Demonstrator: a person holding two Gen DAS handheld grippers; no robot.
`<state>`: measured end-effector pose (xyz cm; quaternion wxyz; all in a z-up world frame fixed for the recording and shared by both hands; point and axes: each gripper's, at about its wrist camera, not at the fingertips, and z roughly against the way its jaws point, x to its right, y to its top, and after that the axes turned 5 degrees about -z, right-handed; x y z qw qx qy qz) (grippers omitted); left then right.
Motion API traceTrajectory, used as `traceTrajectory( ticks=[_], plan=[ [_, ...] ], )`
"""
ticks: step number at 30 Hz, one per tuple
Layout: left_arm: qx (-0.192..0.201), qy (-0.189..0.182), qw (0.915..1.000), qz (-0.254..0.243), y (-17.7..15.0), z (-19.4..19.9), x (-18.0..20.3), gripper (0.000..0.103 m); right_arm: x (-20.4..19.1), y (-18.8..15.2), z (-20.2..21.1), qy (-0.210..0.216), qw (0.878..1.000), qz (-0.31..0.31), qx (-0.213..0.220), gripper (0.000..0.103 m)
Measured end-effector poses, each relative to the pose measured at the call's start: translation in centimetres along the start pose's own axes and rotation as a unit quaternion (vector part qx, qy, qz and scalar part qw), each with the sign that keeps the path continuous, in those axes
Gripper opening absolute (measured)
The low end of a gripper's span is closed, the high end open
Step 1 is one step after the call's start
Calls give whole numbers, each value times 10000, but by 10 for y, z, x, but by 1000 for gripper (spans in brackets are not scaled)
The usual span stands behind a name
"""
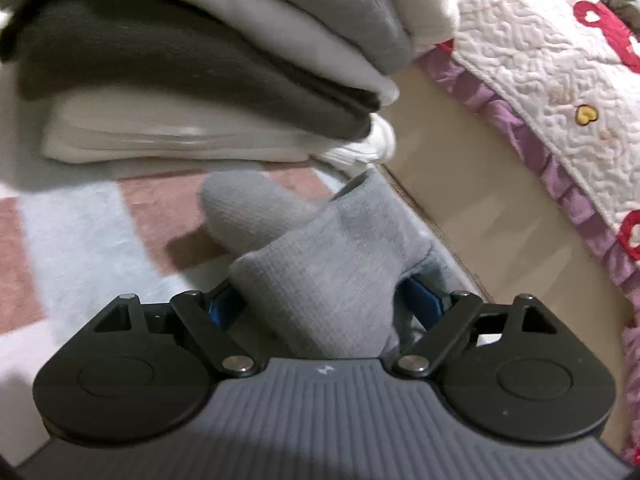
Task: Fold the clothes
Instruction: 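Lift the sleeve cuff with the left gripper toward the right gripper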
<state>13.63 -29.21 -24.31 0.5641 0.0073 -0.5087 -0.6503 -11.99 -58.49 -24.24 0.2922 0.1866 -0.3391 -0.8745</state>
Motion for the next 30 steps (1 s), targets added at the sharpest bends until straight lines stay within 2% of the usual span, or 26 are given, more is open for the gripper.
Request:
traceTrajectory(
  ticks=[3,6,8,10,11,12,13,15,17,21,24,26,28,30],
  plan=[
    [12,-104,9999,114,5,-14,2,97,0,-5,3,15,9999,97,69,73],
    [-198,32,9996,-186,14,-29,16,103,1,-5,2,55,9998,151,101,74],
    [-369,159,9980,-486,19,-39,27,103,0,-5,0,73,9997,216,131,75],
    [-497,250,9956,-751,21,-45,35,89,1,1,-4,142,9995,277,114,78],
    [-542,328,9932,-981,22,-44,39,68,1,6,-8,184,9989,412,106,78],
    [-586,407,9901,-1211,23,-43,43,54,0,11,-10,174,9978,624,127,78],
    [-611,471,9863,-1458,24,-41,49,48,1,15,-12,104,9971,737,155,78],
    [-442,513,9755,-2091,25,-26,69,40,10,23,-16,15,9977,649,173,78],
    [-241,566,9613,-2686,26,-8,93,39,27,29,-17,88,9998,163,124,77],
    [211,387,9302,-3644,31,30,155,39,56,36,-10,175,9978,-631,130,71],
    [390,121,9130,-4059,31,56,198,39,68,37,5,88,9985,-509,161,70],
    [525,-109,8987,-4354,23,78,228,39,80,42,22,82,9987,-472,167,70],
    [676,-358,8806,-4676,8,100,257,39,99,48,44,221,9962,-826,176,71],
    [779,-650,8610,-4984,-12,119,285,39,124,50,68,448,9882,-1449,199,72]
  ],
)
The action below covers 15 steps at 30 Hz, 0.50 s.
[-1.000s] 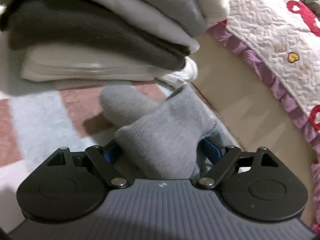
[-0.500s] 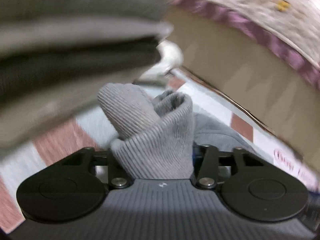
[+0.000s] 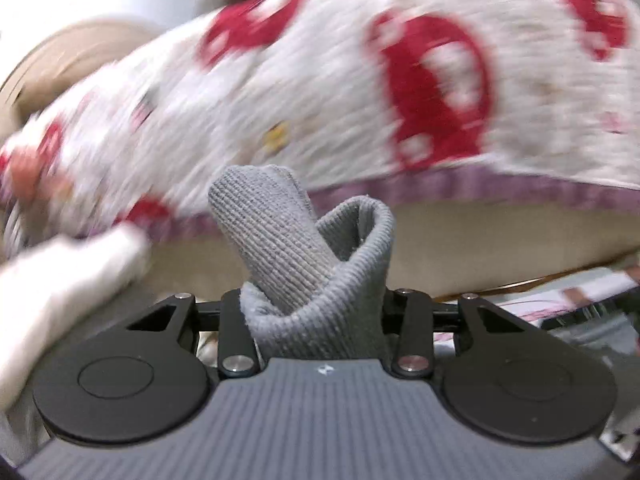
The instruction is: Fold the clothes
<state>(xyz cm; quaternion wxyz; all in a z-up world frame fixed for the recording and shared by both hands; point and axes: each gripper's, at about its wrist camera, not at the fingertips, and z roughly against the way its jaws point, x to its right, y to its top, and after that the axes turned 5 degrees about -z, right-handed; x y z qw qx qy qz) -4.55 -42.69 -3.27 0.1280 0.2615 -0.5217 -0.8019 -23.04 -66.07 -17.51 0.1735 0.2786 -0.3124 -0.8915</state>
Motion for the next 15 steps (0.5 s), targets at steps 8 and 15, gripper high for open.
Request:
traceTrajectory(
  ticks=[8,15],
  plan=[
    [140,-1416,9861,-858,20,21,142,39,85,20,83,1056,9669,-2320,114,75],
    [-1260,-2505,9557,-901,-13,-36,237,55,89,56,125,-508,9888,-1382,-239,77]
  ],
)
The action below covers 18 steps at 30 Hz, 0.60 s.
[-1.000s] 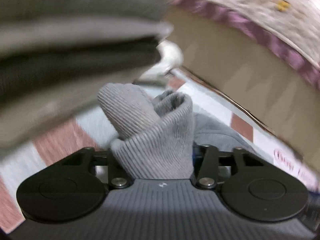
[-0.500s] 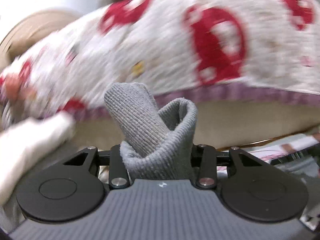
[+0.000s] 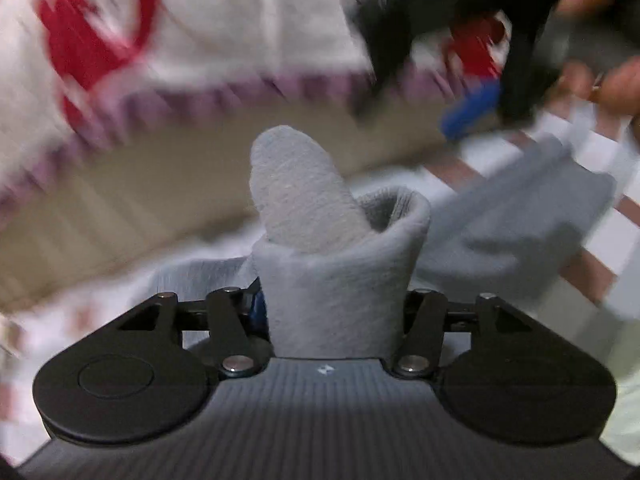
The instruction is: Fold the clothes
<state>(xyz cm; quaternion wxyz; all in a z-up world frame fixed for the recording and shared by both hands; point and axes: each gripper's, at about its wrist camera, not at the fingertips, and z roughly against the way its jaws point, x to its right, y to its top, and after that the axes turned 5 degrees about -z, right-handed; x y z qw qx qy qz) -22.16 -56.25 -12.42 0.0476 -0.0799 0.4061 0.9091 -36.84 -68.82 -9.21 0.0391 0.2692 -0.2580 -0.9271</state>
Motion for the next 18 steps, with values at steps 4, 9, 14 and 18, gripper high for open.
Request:
traceTrajectory(
  ticks=[4,9,14,18],
  plan=[
    [191,-508,9979,366,-14,9,-1,65,36,-2,0,739,9957,-168,-529,77],
    [748,-1228,9829,1148,-28,43,-34,78,85,-8,-3,688,9940,-436,-732,77],
    [675,-701,9815,1650,-33,32,-62,80,117,-40,-2,1426,9796,-993,-1011,78],
    [664,-552,9652,2470,-50,30,-93,80,126,-62,-21,1650,9732,-1097,-1166,83]
  ],
)
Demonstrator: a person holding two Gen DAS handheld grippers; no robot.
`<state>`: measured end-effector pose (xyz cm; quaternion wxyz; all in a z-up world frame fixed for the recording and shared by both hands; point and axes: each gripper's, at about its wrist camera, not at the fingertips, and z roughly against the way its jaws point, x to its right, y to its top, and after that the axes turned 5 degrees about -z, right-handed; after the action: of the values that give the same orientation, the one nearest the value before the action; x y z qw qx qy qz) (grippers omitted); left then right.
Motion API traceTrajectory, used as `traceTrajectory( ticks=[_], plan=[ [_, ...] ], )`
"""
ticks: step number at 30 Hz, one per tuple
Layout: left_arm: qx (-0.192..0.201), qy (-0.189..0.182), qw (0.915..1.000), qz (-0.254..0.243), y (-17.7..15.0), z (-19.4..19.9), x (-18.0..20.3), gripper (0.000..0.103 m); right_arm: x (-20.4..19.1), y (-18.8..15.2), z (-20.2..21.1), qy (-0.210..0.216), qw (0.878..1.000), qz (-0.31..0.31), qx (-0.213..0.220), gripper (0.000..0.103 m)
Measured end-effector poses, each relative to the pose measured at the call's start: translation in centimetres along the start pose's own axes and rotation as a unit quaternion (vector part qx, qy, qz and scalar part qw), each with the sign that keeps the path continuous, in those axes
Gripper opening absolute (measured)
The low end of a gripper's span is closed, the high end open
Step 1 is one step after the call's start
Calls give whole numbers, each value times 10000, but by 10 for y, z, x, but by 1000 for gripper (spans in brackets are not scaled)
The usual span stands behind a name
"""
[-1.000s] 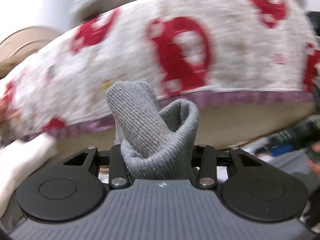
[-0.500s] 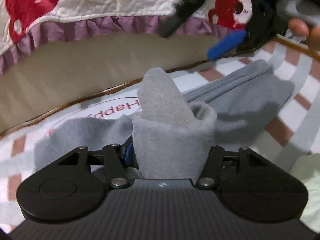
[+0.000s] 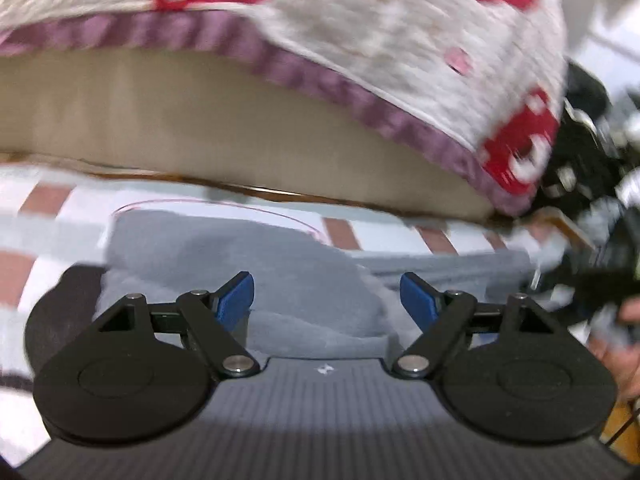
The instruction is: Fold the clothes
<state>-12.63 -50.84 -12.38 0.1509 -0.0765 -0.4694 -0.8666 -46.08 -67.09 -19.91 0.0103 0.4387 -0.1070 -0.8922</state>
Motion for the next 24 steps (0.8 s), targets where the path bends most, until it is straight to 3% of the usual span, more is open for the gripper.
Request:
traceTrajectory(
  ticks=[5,10,12,14,17,18,19,20,21,24],
  plan=[
    [23,502,9980,390,-10,14,-45,80,31,-12,-24,-186,9995,-259,4,83],
    [-307,955,9949,51,-23,15,-62,80,38,-30,-23,290,9951,-882,-337,83],
    [-479,1271,9900,-367,-30,9,-60,80,32,-36,-28,360,9949,-770,-535,84],
    [-599,1336,9885,-390,-37,5,-65,80,24,-42,-37,303,9955,-552,-710,85],
    [-574,1255,9903,-147,-39,4,-73,80,13,-51,-51,-161,9994,-71,-292,87],
    [-550,1258,9905,-108,-40,3,-75,80,9,-54,-55,-186,9997,75,-143,84],
    [-520,1288,9902,-134,-40,3,-75,80,4,-58,-55,-159,9992,349,92,74],
    [-484,1322,9899,-164,-40,2,-75,80,-4,-62,-52,-150,9969,704,315,49],
    [-415,1374,9894,-209,-39,3,-73,80,-12,-65,-48,-154,9928,1068,517,34],
    [-30,1305,9908,-366,-33,12,-65,80,-50,-67,-24,-155,9697,2192,1068,23]
  ],
)
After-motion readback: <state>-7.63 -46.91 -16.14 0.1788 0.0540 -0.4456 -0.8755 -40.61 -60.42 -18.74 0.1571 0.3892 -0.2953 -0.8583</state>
